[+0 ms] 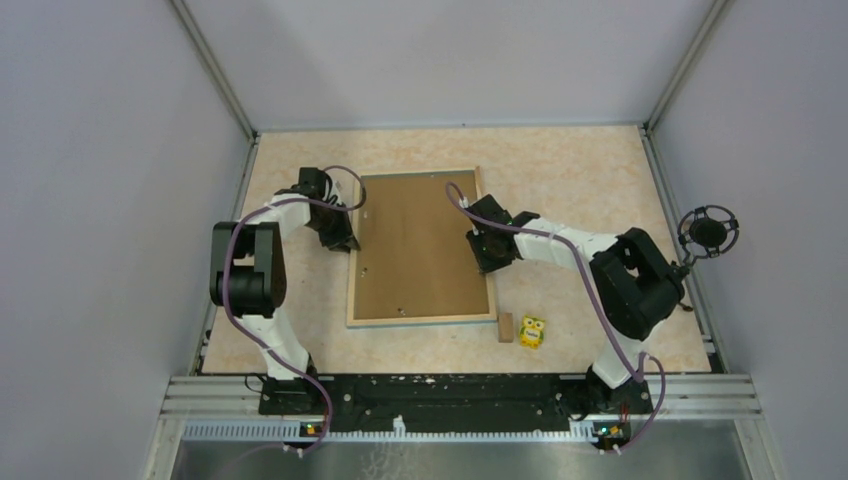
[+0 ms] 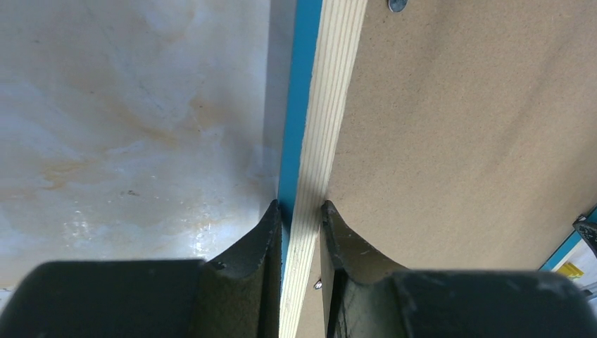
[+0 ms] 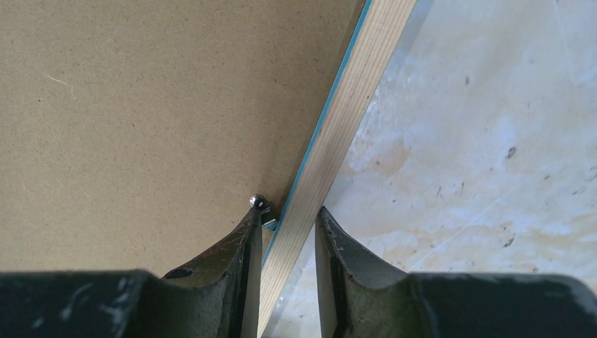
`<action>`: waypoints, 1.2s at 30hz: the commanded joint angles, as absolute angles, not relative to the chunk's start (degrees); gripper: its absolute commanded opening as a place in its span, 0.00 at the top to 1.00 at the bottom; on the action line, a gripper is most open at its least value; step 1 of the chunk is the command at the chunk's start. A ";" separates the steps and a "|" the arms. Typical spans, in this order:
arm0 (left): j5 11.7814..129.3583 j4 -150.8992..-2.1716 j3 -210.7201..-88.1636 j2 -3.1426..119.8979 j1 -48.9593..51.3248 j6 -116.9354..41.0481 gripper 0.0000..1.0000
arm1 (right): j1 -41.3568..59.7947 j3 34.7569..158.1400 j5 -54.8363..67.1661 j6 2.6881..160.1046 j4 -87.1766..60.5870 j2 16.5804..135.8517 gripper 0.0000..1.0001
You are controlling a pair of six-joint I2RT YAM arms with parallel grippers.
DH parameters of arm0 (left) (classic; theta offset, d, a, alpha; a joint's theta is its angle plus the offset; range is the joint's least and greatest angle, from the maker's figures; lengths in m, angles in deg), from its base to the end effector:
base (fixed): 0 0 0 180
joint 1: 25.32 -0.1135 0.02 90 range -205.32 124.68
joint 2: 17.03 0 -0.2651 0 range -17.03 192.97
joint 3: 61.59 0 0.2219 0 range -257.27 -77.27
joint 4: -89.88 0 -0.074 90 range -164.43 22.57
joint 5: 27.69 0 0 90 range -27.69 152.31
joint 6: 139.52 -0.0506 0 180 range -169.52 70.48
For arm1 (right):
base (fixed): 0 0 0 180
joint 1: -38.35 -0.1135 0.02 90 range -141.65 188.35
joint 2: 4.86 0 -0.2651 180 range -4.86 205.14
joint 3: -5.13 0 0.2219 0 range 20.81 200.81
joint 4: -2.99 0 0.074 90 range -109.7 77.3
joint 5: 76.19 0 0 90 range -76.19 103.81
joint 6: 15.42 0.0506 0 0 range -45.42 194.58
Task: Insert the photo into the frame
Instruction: Install the photo frame at the center of the board.
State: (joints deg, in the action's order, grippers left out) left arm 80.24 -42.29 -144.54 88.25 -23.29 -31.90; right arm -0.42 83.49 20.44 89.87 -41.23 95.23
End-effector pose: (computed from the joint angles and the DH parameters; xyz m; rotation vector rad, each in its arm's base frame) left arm 0.3358 -0.0275 0.1700 -0.3042 2.7934 -0.5204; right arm 0.2557 0.1978 0.1789 -0.5193 2.6635 0.1227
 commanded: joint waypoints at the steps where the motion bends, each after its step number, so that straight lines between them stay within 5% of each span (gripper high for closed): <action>1: 80.45 -43.69 -143.73 88.33 -23.14 -30.63 0.91 | -0.85 82.90 21.80 83.01 -34.92 99.98 1.00; 21: 80.04 -43.86 -143.50 87.99 -23.15 -30.54 0.91 | -1.02 81.37 18.58 80.04 -31.86 97.18 0.99; 28: 79.50 -43.79 -143.72 88.06 -23.17 -30.45 0.89 | -0.93 85.35 15.29 86.51 -35.35 95.86 0.62; 36: 79.04 -43.85 -143.53 87.54 -23.28 -30.54 0.81 | -0.63 84.82 15.57 87.85 -35.39 96.47 0.54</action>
